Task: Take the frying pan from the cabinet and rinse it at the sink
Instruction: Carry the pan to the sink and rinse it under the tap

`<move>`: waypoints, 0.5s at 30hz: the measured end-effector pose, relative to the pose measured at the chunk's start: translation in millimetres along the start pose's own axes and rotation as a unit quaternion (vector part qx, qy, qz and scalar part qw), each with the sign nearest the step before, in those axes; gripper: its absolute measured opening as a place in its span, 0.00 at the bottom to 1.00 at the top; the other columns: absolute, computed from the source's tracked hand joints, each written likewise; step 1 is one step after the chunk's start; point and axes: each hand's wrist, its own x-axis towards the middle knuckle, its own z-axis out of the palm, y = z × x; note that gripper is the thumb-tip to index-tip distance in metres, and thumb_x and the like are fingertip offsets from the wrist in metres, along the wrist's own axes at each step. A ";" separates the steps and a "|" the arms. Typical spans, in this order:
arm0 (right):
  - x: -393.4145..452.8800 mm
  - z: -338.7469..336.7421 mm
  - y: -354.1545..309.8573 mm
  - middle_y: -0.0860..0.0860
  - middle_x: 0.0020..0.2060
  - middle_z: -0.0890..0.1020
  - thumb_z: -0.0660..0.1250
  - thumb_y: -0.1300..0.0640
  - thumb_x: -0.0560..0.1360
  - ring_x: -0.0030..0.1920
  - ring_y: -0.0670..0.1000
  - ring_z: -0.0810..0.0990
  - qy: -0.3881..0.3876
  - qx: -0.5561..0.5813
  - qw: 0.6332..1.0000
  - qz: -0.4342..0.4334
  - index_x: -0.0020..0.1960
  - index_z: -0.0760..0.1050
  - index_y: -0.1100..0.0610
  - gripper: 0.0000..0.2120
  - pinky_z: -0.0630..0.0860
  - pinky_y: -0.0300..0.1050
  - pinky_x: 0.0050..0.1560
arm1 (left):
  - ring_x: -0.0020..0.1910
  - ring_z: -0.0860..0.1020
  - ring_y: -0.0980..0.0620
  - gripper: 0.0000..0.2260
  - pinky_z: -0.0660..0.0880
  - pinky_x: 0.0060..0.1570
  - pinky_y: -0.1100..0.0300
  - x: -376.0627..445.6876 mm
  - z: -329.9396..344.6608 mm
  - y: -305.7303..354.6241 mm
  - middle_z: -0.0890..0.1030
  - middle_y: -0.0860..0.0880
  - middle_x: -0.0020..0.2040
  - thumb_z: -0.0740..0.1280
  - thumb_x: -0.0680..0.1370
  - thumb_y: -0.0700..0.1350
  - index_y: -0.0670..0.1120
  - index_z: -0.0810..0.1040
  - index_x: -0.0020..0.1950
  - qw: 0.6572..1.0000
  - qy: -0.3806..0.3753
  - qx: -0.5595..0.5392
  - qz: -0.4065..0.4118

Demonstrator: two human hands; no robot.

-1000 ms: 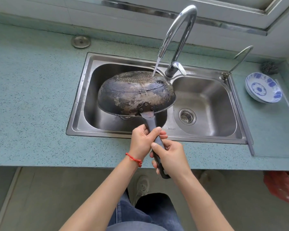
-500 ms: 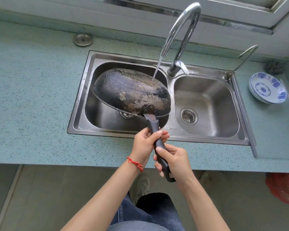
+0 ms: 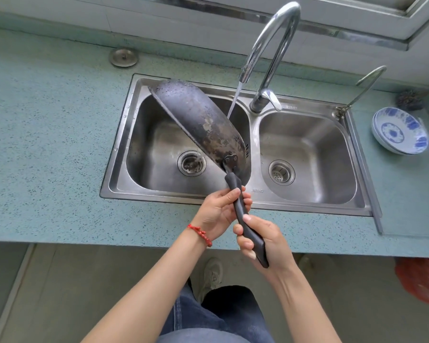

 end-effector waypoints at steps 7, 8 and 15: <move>-0.6 -5.0 -4.9 0.54 0.27 0.74 0.70 0.61 0.63 0.19 0.45 0.69 0.001 -0.076 0.997 0.005 0.40 0.73 0.64 0.09 0.63 0.34 0.15 | 0.32 0.79 0.53 0.05 0.78 0.37 0.63 1.7 -4.1 -5.1 0.80 0.48 0.32 0.63 0.72 0.39 0.38 0.74 0.45 1.000 0.014 0.015 -0.011; -1.4 -7.2 -3.0 0.54 0.27 0.75 0.71 0.63 0.63 0.19 0.45 0.69 -0.002 -0.084 0.996 0.003 0.39 0.73 0.64 0.09 0.63 0.34 0.14 | 0.32 0.79 0.53 0.06 0.78 0.37 0.63 0.9 -5.1 -6.2 0.80 0.48 0.32 0.64 0.71 0.40 0.38 0.74 0.44 0.999 0.019 0.031 -0.009; -0.5 -11.3 -2.9 0.56 0.18 0.72 0.67 0.57 0.65 0.15 0.49 0.67 -0.011 -0.247 0.969 -0.018 0.34 0.74 0.63 0.09 0.64 0.35 0.18 | 0.30 0.78 0.54 0.04 0.75 0.36 0.58 -5.5 -4.6 -5.0 0.80 0.48 0.30 0.63 0.75 0.37 0.38 0.75 0.41 0.991 0.066 0.110 0.028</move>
